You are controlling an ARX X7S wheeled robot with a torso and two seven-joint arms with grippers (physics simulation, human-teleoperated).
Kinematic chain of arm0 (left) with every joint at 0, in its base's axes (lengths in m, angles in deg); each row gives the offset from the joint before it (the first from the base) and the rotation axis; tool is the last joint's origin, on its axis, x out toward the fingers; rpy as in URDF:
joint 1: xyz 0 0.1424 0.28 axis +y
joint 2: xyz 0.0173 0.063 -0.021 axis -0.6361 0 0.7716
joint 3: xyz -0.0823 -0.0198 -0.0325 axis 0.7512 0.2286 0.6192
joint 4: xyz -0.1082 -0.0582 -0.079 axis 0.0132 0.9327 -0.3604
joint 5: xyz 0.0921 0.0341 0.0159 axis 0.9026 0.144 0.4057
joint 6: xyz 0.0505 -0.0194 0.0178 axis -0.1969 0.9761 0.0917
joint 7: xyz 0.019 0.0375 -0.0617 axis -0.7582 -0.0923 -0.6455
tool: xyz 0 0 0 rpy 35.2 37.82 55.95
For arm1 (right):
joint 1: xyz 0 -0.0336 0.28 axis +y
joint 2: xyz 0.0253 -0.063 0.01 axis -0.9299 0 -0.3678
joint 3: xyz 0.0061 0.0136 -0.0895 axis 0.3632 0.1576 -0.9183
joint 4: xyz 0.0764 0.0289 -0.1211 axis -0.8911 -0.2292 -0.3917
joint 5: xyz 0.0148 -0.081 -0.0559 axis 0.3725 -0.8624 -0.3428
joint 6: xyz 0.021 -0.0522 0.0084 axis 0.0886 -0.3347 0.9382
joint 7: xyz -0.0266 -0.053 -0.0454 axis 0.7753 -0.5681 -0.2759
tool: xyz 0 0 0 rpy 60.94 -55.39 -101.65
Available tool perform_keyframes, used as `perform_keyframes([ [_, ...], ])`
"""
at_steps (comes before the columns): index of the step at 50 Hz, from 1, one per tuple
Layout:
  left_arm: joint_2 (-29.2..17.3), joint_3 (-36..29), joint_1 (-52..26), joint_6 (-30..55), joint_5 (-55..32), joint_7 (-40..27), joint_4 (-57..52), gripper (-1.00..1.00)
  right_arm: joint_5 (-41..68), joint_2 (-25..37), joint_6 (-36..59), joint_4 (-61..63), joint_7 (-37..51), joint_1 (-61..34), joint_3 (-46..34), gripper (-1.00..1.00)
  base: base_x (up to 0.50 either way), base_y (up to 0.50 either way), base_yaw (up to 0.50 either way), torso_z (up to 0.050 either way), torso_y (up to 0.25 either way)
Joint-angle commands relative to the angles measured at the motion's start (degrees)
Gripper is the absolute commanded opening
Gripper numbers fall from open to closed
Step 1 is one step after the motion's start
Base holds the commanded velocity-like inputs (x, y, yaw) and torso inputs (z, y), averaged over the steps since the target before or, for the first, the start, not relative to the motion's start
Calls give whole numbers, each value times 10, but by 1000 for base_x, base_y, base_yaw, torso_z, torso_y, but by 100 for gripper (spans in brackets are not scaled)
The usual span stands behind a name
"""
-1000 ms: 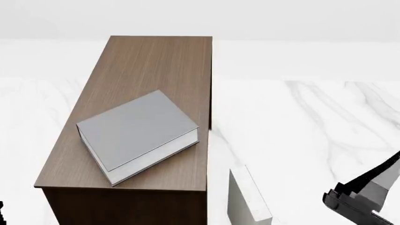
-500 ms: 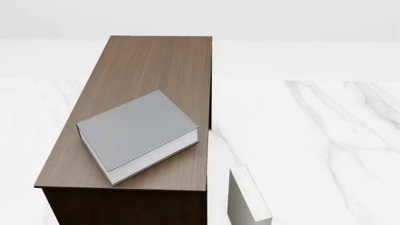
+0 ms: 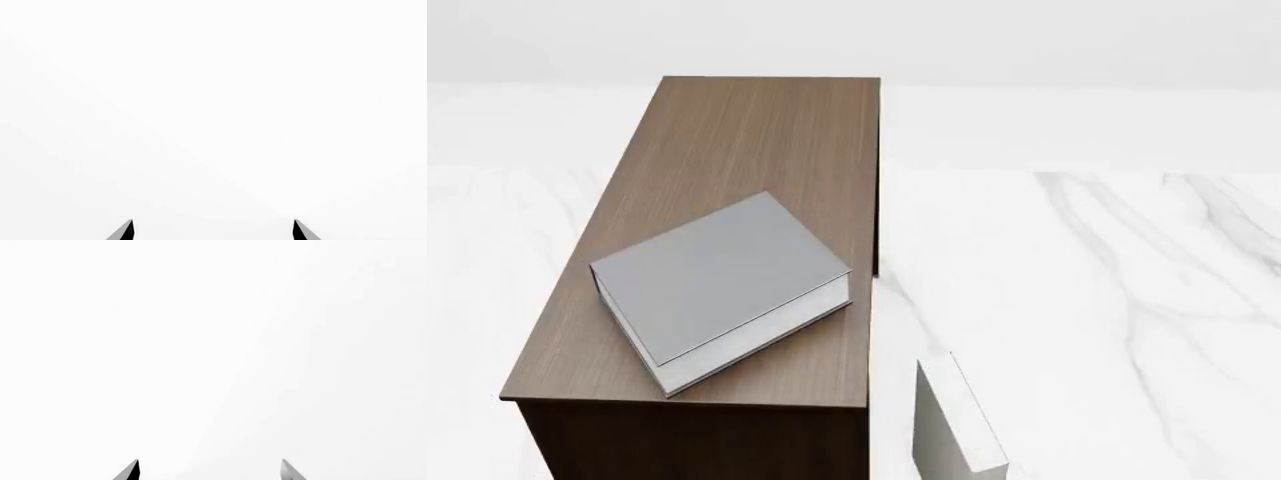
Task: Pick up the book in the middle and place it on the cabinet shelf.
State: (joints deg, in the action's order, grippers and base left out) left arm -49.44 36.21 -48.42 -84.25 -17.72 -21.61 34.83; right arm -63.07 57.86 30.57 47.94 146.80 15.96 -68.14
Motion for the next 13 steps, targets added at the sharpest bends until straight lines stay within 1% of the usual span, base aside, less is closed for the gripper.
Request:
perform_keyframes([
  [1, 8, 46, 8, 6, -1, 14, -18, 100, -5, -9, -2, 19, -18, 4, 22, 100, 0, 0, 0, 0, 0],
  [13, 12, 60, 13, 4, -6, 13, -28, 100, -4, -8, 3, 40, -23, 9, 39, 100, 0, 0, 0, 0, 0],
])
